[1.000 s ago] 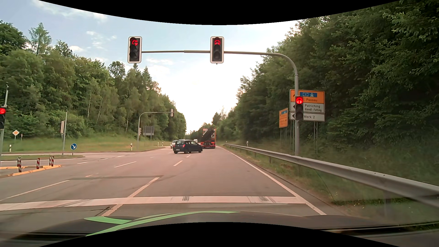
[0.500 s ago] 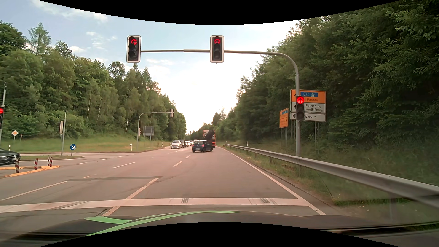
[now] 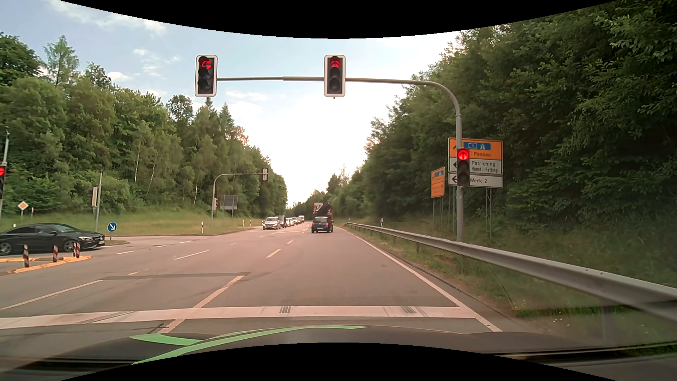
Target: Follow the waypoints while adhering to traffic rules and regulations
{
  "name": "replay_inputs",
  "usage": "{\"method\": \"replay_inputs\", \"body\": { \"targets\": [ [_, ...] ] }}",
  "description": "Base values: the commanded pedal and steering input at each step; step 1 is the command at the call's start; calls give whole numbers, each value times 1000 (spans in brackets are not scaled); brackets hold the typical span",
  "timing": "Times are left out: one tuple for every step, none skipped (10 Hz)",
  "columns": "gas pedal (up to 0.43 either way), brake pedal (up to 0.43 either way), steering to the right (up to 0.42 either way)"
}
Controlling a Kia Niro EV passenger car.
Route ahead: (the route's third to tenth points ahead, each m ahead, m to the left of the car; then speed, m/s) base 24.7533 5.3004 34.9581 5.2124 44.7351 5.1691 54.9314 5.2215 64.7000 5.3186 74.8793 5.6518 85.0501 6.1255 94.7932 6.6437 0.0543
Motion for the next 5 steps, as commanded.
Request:
{"method": "replay_inputs", "body": {
  "targets": [
    [0,189,3],
    [0,195,3],
    [0,195,3],
    [0,201,3],
    [0,201,3]
  ]
}}
